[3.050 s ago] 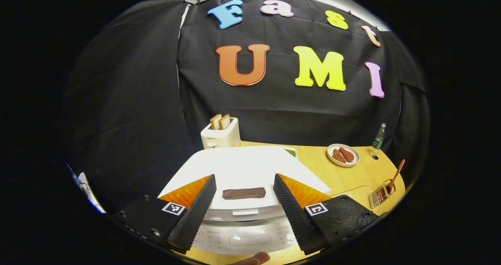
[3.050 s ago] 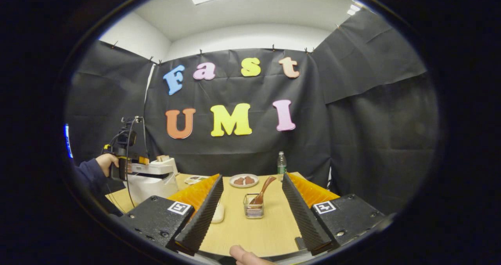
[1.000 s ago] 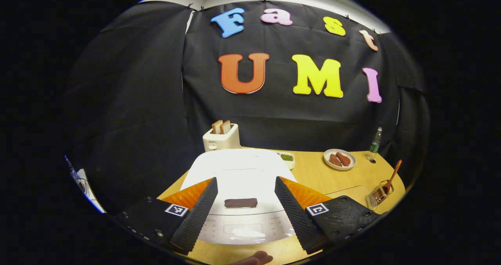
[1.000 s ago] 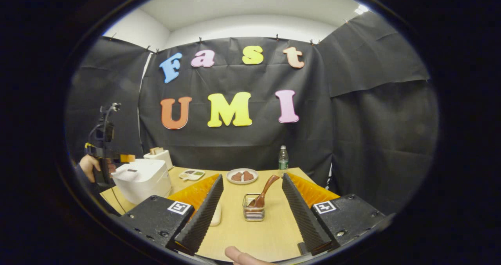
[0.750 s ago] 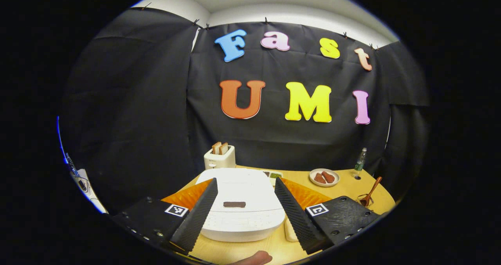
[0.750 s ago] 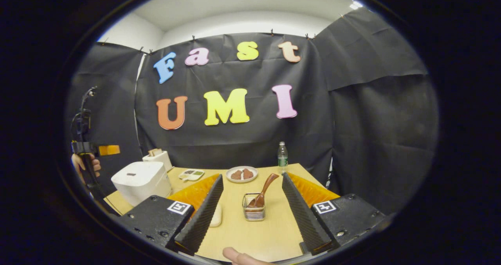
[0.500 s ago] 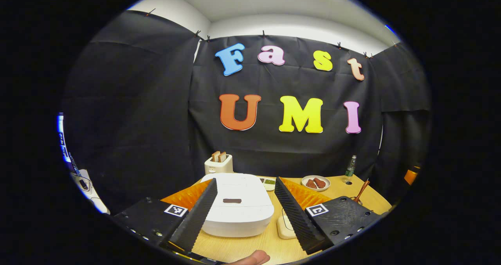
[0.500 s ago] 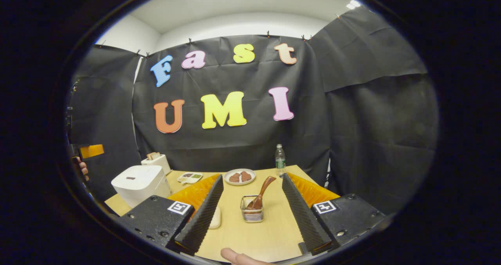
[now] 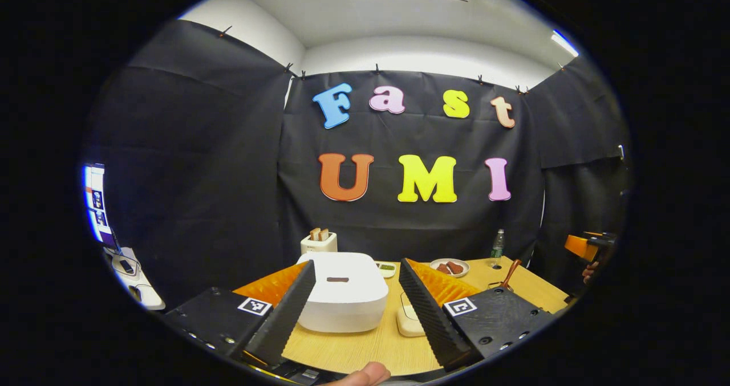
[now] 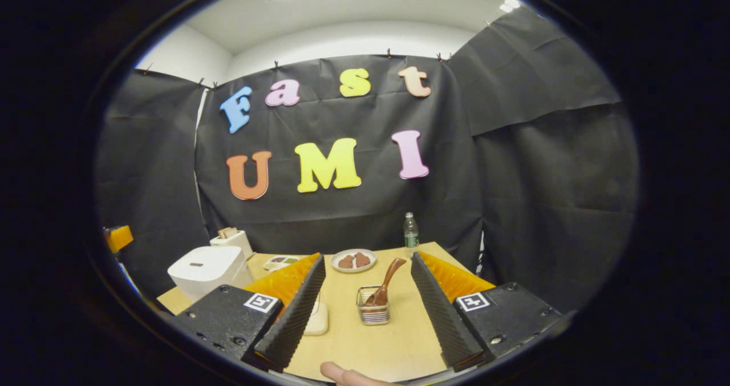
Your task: Close the left gripper, press the button to open the rice cooker; take a wooden spoon from the chopstick holder with the right hand, scoop a spoonful of rice and pour it into the rice cooker, then put the wooden spoon back into the chopstick holder.
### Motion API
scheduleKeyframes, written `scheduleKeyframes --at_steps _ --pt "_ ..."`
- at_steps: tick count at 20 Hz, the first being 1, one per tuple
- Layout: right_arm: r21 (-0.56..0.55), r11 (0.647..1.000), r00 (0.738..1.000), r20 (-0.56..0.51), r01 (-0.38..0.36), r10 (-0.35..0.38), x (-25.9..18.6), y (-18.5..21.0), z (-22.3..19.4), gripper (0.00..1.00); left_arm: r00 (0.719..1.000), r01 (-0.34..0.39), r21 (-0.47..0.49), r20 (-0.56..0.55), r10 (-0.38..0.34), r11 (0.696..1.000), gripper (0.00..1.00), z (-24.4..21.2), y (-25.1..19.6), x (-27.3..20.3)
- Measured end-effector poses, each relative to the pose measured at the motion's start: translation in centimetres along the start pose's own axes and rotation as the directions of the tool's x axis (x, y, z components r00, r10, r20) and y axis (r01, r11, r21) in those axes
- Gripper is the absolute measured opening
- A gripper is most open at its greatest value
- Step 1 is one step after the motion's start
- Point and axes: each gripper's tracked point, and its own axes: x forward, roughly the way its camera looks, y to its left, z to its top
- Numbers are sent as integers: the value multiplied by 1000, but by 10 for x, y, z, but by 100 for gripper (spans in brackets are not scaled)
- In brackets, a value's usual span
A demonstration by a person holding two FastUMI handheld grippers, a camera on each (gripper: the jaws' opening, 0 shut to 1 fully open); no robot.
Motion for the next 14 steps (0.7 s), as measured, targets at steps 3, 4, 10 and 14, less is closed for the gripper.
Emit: scheduleKeyframes --at_steps 3,4,10,14 --pt "18 999 1000 2 -31 31 -10 12 -1 98 1000 -7 1 12 7 1000 94 -10 3 -16" --pt "11 999 999 7 -40 40 -13 15 0 98 1000 5 5 4 -5 1000 94 -15 1 -17" --pt "-39 998 997 62 -38 41 -37 23 10 98 1000 24 7 8 -24 1000 95 -14 1 -23" --pt "-82 996 993 105 -41 49 -48 29 17 96 1000 25 12 4 -25 1000 94 -16 2 -21"
